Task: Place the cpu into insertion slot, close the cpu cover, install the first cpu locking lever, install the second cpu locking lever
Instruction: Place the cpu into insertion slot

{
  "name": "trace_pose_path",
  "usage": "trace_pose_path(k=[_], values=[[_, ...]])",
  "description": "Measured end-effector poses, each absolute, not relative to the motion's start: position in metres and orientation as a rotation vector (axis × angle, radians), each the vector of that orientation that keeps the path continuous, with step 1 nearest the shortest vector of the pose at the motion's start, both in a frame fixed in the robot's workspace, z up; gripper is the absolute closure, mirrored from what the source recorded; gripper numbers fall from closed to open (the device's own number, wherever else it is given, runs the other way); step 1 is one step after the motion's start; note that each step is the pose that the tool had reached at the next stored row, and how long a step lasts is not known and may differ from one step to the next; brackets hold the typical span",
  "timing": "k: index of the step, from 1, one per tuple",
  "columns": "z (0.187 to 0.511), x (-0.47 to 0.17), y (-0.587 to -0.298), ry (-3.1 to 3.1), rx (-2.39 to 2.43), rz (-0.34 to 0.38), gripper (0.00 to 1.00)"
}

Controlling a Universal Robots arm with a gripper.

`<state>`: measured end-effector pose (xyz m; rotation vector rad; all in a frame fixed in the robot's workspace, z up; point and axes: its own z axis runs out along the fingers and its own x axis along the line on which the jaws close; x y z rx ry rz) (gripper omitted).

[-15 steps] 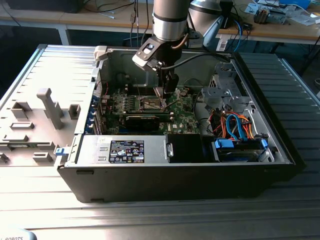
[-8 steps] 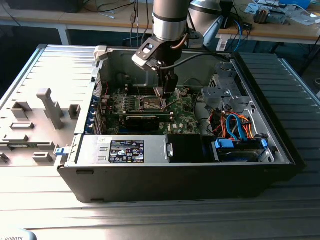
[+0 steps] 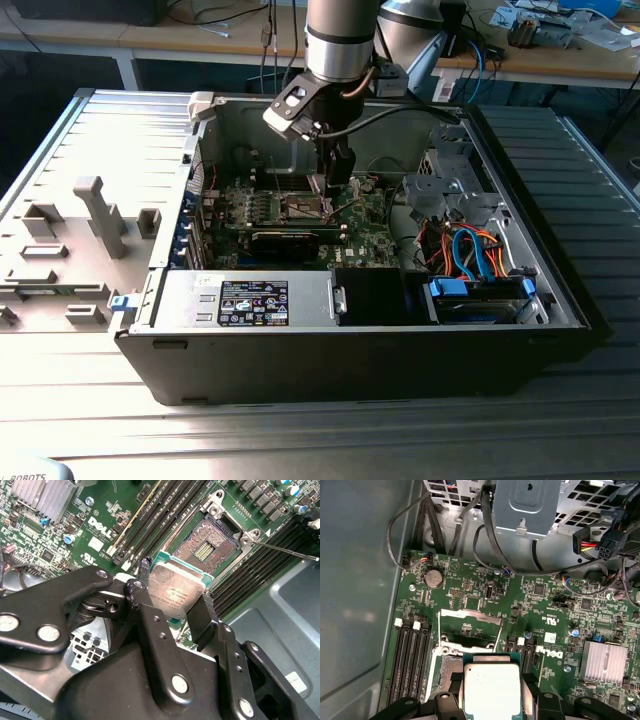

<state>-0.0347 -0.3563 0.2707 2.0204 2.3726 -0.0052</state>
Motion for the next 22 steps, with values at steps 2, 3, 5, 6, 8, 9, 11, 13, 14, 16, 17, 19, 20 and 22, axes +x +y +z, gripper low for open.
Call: trace_pose_path(k=[2, 3, 5, 6, 8, 9, 11, 13, 14, 16, 17, 19, 20, 22], values=[[0.2707, -0.0347, -0.3563, 2.367, 2.027, -0.006, 0.46], [0.2707, -0.0347, -0.3563, 2.364, 2.029, -0.006, 0.46], [0.2707, -0.0347, -0.3563, 2.358, 2.036, -0.007, 0.46], [0.2707, -0.0347, -0.3563, 2.356, 2.038, -0.008, 0.46], [0.2707, -0.0347, -0.3563, 2.349, 2.045, -0.008, 0.46], [0.2707, -0.0347, -0.3563, 2.346, 2.049, -0.009, 0.46], [0.2707, -0.0347, -0.3563, 2.338, 2.056, -0.01, 0.46], [0.2707, -0.0347, -0.3563, 2.333, 2.062, -0.011, 0.46], [0.2707, -0.0347, -0.3563, 2.33, 2.065, -0.011, 0.46], [0.2707, -0.0347, -0.3563, 2.322, 2.073, -0.012, 0.46], [0.2707, -0.0347, -0.3563, 2.32, 2.075, -0.013, 0.46], [0.2707, -0.0347, -0.3563, 2.314, 2.082, -0.013, 0.46], [0.2707, -0.0347, -0.3563, 2.312, 2.084, -0.014, 0.46], [0.2707, -0.0347, -0.3563, 2.307, 2.089, -0.014, 0.46]])
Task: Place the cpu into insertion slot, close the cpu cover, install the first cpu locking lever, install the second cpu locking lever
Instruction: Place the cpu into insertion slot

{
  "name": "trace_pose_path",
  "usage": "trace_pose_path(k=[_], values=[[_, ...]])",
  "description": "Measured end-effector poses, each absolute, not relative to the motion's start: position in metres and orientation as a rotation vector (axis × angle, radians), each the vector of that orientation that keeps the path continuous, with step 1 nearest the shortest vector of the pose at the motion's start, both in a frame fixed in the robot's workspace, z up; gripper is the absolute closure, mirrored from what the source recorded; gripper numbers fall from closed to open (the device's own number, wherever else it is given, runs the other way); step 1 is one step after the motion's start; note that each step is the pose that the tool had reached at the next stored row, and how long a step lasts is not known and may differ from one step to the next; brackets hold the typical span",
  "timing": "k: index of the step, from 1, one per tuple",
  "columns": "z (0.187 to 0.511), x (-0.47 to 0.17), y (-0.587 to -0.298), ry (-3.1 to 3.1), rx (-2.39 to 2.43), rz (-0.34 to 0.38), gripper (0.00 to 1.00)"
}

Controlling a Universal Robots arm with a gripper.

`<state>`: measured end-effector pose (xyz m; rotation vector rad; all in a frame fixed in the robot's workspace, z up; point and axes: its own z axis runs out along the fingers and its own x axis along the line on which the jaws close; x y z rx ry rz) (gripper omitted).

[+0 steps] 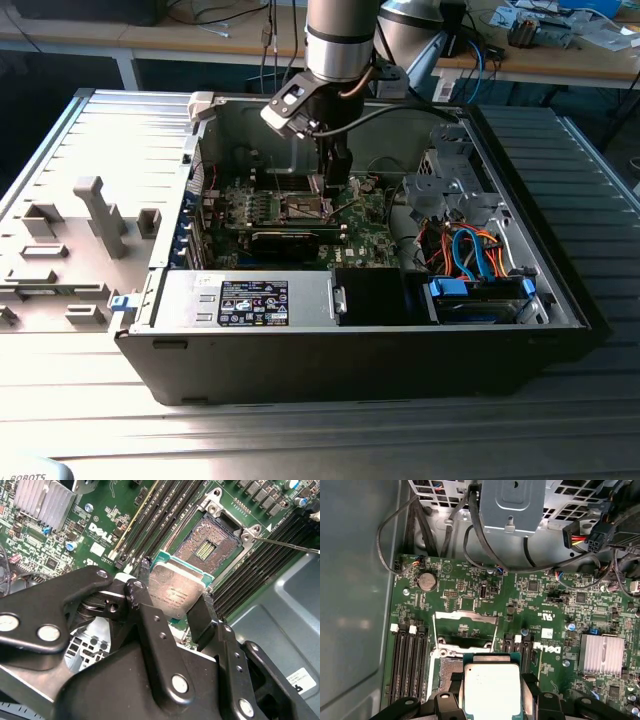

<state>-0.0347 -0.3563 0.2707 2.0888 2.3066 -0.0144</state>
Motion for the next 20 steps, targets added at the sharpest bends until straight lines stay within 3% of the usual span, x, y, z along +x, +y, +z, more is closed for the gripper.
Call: trace_pose_path(k=[20], values=[[0.2707, -0.0347, -0.3563, 2.228, 2.166, -0.025, 0.46]])
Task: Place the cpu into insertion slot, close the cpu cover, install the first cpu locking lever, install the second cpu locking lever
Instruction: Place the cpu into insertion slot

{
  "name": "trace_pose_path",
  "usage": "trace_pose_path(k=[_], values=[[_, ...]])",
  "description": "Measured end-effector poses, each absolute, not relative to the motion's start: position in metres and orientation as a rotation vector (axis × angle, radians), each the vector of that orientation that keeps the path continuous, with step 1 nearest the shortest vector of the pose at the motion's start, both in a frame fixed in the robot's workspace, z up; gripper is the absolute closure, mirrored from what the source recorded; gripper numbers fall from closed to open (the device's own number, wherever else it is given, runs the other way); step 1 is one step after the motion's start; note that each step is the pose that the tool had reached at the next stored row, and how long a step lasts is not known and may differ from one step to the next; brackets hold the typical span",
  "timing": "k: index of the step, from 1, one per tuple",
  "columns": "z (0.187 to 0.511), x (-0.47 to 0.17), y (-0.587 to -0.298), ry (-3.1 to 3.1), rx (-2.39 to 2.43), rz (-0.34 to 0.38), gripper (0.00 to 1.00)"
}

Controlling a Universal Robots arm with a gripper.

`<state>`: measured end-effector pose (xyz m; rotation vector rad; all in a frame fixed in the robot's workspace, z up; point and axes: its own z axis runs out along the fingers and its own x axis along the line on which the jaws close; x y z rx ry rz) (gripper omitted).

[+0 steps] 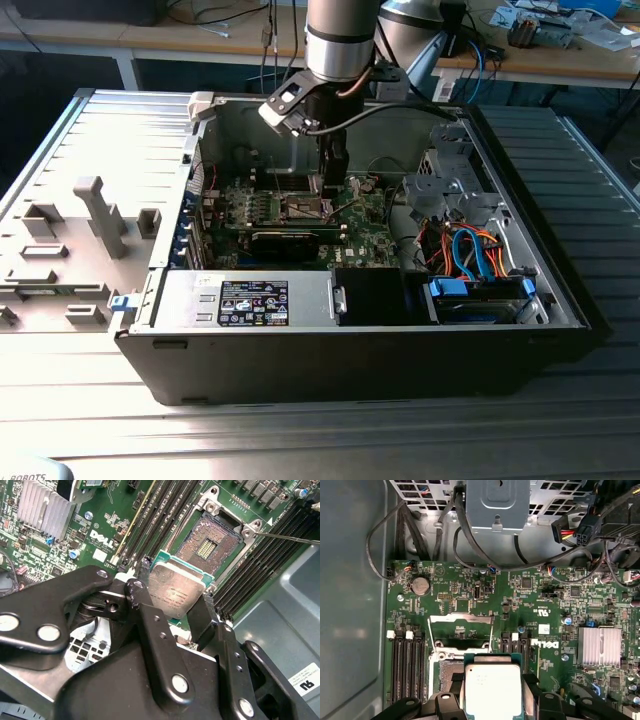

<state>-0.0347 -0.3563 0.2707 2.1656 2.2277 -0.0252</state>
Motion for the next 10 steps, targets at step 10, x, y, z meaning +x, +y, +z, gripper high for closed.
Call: trace_pose_path(k=[10], values=[[0.2707, -0.0347, -0.3563, 2.2, 2.191, -0.028, 0.46]])
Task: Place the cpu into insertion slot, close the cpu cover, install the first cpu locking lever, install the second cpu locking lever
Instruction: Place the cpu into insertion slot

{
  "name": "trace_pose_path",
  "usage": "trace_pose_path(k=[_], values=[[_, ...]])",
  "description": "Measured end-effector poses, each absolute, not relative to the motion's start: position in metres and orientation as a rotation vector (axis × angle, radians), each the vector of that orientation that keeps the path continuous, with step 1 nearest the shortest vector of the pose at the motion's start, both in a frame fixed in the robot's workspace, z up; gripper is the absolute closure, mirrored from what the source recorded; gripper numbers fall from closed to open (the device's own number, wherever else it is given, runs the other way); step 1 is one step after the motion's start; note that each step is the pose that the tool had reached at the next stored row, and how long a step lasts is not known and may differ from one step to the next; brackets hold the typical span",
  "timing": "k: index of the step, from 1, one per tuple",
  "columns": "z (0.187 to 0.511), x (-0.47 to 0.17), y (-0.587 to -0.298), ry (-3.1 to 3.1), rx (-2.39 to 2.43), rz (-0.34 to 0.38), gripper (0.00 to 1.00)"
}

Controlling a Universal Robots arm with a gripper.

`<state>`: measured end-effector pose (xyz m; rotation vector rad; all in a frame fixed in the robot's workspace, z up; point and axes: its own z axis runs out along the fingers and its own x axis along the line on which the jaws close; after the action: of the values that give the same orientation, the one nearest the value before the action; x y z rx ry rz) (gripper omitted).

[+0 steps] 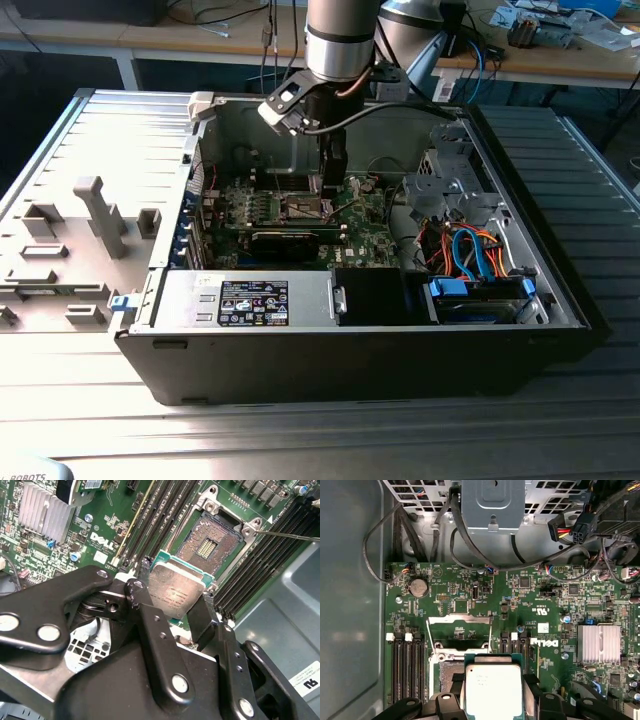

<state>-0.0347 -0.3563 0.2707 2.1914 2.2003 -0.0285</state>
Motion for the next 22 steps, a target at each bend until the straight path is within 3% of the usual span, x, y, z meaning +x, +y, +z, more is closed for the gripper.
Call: trace_pose_path(k=[22], values=[[0.2707, -0.0347, -0.3563, 2.134, 2.251, -0.036, 0.46]])
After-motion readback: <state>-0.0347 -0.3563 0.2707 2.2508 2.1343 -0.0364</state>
